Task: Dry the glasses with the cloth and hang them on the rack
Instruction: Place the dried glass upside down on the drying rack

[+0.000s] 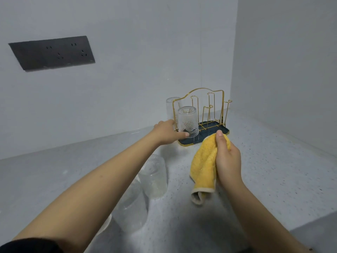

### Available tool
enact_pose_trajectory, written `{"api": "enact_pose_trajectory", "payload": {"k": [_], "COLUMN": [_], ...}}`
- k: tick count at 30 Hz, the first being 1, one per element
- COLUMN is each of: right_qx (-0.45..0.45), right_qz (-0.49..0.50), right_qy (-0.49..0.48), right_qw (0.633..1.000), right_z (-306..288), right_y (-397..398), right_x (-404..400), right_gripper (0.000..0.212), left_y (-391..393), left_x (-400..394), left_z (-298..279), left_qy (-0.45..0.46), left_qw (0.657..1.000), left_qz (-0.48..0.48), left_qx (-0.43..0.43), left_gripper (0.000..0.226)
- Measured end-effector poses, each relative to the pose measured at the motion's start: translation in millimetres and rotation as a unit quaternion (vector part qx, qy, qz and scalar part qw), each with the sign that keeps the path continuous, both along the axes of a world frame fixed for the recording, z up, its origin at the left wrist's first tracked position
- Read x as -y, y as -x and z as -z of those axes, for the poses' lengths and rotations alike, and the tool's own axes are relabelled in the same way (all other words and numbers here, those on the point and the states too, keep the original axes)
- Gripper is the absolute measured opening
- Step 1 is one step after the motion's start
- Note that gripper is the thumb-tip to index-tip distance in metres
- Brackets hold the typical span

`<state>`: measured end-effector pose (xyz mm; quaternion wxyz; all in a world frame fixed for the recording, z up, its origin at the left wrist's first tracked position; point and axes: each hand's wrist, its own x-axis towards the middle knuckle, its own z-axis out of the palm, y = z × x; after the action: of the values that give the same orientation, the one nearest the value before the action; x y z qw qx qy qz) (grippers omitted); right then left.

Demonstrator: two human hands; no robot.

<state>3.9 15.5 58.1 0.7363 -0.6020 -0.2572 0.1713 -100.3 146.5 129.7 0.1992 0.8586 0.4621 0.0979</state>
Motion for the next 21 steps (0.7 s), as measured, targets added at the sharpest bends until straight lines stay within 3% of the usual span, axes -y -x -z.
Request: {"api": "enact_pose_trajectory", "payload": {"k": [7, 12, 17, 21], "right_qx": [0.011, 0.025, -0.019, -0.098], "right_qz": [-0.011, -0.041, -0.122, -0.188], "right_qy": [0.013, 0.043, 0.086, 0.088], "right_qw": [1.000, 0.998, 0.989, 0.973], "right_z": [9.7, 20.9, 24.7, 25.7], "right_y": [32.1, 49.2, 57.2, 55.1], "right_x": [28.2, 40.1, 44.8, 51.4], "right_gripper": [0.050, 0.049, 0.042, 0.058], "left_y": [60.9, 80.2, 85.7, 87.2], "left_x": [38.2, 50.5, 53.3, 62.6], "left_z": [16.0, 26.6, 26.7, 26.4], "left_qy": [0.027, -0.003, 0.029, 0.032], "left_qw": [0.980, 0.969, 0.986, 0.999], "left_qz": [0.003, 0.009, 0.007, 0.003], "left_qx": [-0.196, -0.247, -0.163, -0.033], "left_gripper": [0.092, 0.101, 0.103, 0.100]}}
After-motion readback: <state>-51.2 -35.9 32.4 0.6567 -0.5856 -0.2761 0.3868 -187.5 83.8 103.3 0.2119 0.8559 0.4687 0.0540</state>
